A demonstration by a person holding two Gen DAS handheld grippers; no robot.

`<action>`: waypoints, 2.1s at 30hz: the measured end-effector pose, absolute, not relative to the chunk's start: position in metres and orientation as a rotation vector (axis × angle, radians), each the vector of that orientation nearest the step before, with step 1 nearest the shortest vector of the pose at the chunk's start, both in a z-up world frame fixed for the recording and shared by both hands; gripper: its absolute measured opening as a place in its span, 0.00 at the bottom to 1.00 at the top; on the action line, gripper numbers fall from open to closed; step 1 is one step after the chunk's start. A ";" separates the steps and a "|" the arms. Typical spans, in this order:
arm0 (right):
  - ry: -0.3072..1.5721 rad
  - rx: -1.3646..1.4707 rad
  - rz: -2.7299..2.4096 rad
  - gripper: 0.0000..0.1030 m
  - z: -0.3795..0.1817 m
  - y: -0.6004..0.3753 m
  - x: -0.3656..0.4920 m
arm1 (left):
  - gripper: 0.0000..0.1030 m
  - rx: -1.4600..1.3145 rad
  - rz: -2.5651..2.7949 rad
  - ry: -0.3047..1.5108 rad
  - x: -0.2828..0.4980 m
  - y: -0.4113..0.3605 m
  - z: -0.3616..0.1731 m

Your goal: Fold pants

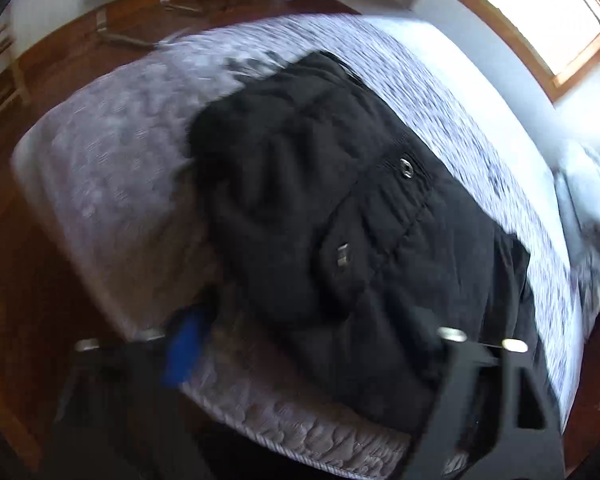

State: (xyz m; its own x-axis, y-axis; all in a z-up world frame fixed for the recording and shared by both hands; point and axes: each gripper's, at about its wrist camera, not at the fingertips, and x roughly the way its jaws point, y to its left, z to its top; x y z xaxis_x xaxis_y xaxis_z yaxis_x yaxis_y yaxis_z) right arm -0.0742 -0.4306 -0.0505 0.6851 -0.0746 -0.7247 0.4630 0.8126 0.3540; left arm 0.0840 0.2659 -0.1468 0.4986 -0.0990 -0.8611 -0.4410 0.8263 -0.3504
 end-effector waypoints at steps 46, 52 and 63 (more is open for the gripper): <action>0.462 0.841 0.108 0.21 -0.034 -0.413 0.019 | 0.97 -0.270 0.068 1.163 0.094 0.099 -0.187; 0.729 0.976 -0.212 0.60 -0.115 -0.451 0.000 | 0.97 -0.271 0.077 1.190 0.100 0.095 -0.188; 0.679 1.142 -0.239 0.76 -0.142 -0.452 -0.095 | 0.97 -0.354 0.125 1.214 0.091 0.121 -0.185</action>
State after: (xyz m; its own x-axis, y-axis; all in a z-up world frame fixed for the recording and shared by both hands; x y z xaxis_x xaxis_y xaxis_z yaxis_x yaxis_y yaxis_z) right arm -0.0946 -0.4518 -0.1419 0.7779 0.1596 -0.6078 0.5051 0.4167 0.7558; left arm 0.0914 0.1215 -0.1850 0.3503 -0.0932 -0.9320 -0.2814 0.9386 -0.1996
